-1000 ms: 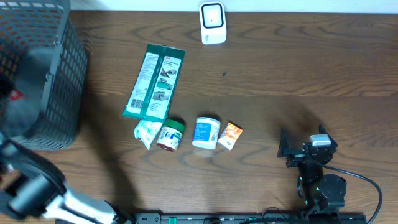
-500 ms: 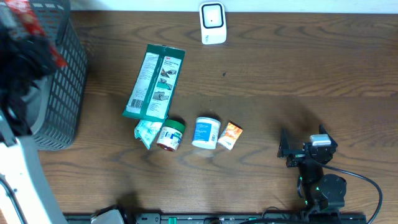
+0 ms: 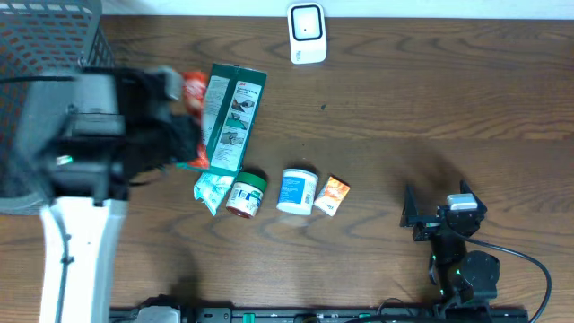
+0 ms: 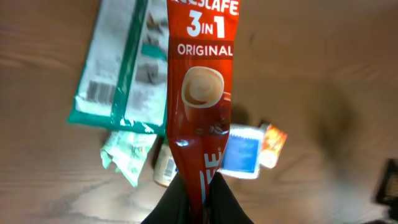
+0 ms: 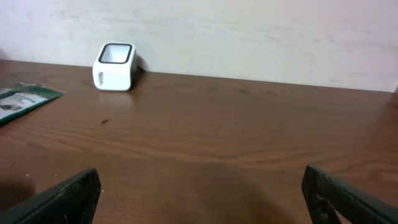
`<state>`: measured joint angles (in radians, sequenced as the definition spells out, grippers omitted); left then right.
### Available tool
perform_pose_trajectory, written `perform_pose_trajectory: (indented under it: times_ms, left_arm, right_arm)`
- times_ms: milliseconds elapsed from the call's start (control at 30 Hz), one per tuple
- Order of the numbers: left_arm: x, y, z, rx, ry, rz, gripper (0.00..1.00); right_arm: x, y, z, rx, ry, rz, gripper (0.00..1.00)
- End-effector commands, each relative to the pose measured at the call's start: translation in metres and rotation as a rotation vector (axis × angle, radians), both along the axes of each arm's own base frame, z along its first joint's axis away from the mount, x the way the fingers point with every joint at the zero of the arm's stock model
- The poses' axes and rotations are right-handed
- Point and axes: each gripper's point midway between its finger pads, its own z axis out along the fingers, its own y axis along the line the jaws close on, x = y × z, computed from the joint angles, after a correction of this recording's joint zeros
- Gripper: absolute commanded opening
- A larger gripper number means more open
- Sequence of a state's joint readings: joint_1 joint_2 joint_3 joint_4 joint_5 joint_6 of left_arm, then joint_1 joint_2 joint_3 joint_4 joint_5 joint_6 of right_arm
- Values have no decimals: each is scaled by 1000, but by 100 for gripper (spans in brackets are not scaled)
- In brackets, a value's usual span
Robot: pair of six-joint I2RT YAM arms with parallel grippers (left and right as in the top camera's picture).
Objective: Scan the item barcode
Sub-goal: 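Grasp the red Nescafé stick and lift it out with left gripper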
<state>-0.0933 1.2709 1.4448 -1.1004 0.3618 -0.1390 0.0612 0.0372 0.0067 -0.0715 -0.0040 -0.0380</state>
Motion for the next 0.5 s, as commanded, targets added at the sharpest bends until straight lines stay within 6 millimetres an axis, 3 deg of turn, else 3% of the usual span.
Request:
perform_pose_trajectory:
  times_ms: [0,133,467]
  left_arm:
    - [-5,-7,-35,94,61,14,7]
    - [-14,-33,-67,110,92,-56,8]
    - [-32,-55,-116,147,148,-92,7]
  right_arm:
    - [0,-2,-1,-4,2,-6,99]
    - [0,-2,-1,-4,2,-6,99]
    - [0,-2,-1,-4,2,-6,99]
